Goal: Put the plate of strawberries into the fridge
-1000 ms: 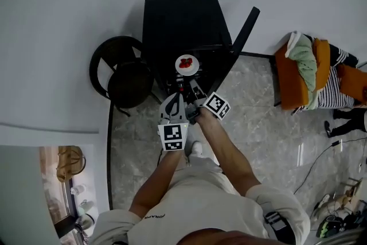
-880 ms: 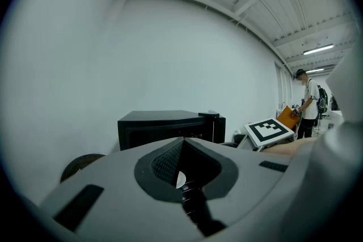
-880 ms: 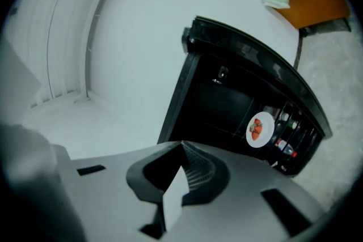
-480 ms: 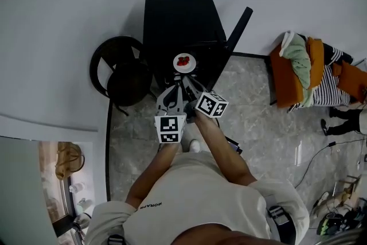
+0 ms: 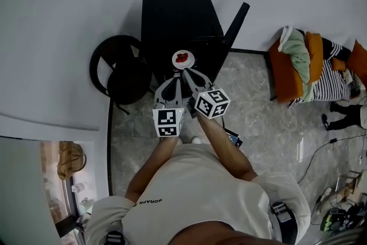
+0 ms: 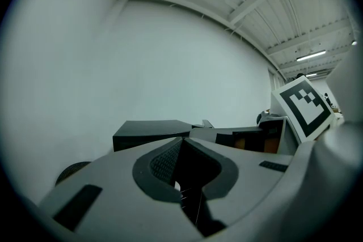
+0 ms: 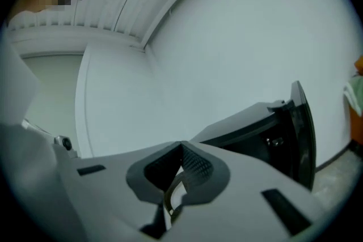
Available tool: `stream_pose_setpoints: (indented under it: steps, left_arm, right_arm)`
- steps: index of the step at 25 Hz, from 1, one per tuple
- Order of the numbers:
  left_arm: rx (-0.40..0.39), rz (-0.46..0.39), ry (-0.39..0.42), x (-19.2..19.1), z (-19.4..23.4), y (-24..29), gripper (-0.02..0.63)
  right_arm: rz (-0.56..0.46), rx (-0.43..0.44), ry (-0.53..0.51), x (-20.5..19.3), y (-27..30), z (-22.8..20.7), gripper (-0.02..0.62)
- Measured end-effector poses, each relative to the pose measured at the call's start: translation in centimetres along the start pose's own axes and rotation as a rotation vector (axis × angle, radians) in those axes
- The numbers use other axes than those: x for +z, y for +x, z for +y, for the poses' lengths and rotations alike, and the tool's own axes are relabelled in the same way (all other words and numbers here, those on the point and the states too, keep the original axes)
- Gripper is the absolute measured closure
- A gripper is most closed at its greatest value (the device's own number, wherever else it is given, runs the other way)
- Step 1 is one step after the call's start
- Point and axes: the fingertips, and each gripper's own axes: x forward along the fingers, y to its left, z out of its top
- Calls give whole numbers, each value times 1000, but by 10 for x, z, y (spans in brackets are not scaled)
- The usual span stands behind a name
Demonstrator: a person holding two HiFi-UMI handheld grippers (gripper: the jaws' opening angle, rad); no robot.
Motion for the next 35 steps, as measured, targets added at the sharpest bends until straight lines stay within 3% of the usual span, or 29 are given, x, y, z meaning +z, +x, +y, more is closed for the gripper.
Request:
stream_pose_setpoints:
  steps: [13,19,35]
  left_arm:
    - [-14,-19,17,5,0,9,604]
    - [-28,-39,26,12,-1,10,604]
    - [-32,-45,43,12,7,17,604]
  right_arm:
    - [-5,-4,-323,20,-14,18,583]
    - [-4,10,-411,18,-18,25,583]
    - [-3,-7,-410,11,-12,17,583]
